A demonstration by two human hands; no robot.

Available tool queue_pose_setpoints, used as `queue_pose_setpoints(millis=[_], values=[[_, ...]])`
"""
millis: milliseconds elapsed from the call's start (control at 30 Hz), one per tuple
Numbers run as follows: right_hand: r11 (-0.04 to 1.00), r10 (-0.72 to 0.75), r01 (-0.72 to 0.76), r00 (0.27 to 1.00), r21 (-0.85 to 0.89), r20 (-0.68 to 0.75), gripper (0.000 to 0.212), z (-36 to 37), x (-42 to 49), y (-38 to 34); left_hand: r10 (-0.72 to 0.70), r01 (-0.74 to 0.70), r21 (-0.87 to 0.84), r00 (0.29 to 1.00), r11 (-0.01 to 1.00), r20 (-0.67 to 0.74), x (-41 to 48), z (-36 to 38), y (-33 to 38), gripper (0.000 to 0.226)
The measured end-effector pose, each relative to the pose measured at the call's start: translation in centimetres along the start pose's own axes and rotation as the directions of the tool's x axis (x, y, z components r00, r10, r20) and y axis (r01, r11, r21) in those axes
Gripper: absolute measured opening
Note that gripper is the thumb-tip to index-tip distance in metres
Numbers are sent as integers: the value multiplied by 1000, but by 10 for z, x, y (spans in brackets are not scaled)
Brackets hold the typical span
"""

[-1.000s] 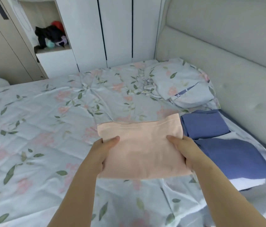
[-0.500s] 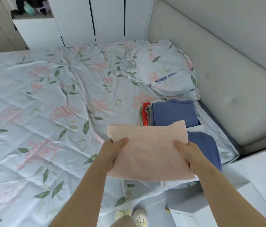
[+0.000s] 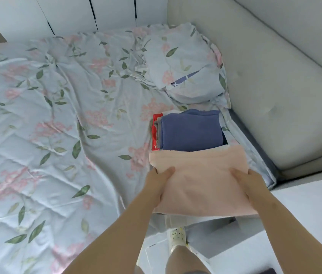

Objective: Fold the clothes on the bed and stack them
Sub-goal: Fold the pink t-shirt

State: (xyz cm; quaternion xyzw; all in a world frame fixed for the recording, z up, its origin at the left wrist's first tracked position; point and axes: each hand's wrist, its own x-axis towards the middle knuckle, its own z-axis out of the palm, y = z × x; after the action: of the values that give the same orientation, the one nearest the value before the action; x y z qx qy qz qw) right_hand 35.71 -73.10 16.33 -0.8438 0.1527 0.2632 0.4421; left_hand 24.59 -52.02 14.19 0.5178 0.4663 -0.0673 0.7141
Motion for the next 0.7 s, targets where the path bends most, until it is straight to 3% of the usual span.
queue_pose_setpoints(millis=[133,233,333,467,700], values=[[997,-10,12,1000,-71,17,30,-23,54,12,48,10,275,978,961,-204,28,45,-19,60],[990,83,-73,994,-124,77,71,-20,88,33,5,156,430,937,889,-350,39,66,-36,91],[970,128,-102,986,-221,108,101,-10,110,52,-41,233,422,908,876,-417,50,72,-49,112],[970,167,-137,976,-199,142,133,-1,125,63,-63,246,393,904,886,-424,66,71,-55,119],[946,244,-194,954,-259,174,142,8,149,89,-107,250,375,926,893,-363,94,68,-67,126]])
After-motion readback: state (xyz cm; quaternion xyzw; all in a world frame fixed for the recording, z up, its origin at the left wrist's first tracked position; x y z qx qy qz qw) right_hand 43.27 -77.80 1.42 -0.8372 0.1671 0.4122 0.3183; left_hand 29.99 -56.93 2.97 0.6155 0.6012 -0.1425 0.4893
